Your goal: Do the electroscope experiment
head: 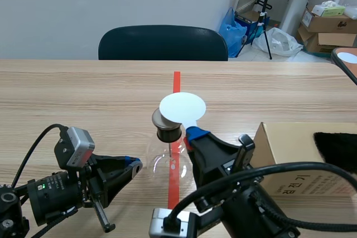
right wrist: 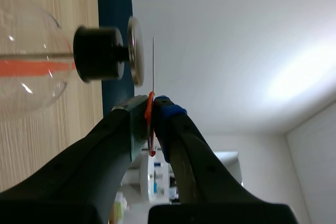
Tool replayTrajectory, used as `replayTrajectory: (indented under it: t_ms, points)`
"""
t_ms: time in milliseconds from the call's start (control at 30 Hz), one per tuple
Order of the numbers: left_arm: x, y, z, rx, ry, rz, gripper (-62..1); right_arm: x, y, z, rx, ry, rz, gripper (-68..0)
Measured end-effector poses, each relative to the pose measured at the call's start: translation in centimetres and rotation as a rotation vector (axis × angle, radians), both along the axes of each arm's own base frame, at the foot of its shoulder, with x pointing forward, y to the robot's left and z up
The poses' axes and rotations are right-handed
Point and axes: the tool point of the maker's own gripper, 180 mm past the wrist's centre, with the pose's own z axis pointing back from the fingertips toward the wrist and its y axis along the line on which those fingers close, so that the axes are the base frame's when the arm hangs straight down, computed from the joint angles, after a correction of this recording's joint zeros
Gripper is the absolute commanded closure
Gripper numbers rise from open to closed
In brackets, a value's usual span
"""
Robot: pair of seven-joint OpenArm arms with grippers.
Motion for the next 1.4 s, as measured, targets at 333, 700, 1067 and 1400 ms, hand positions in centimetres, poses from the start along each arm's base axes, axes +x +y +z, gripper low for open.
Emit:
replayTrajectory:
  t_ms: [333, 700, 1067, 1400]
  points:
    - [0.0, 0.0, 0.0, 0.000, 0.000, 0.000, -3.2, 2.4, -5.5, -0.1, 0.021, 0.016, -0.334, -1.9]
    - [0.0, 0.0, 0.0, 0.000, 0.000, 0.000, -3.2, 2.9, -8.2, -0.2, 0.030, 0.022, -0.485, -1.9]
    - [0.0, 0.0, 0.0, 0.000, 0.000, 0.000, -3.2, 2.9, -8.2, -0.2, 0.030, 0.022, -0.485, -1.9]
    - [0.0, 0.0, 0.0, 0.000, 0.000, 0.000, -3.2, 2.9, -8.2, -0.2, 0.032, 0.025, -0.487, -1.9]
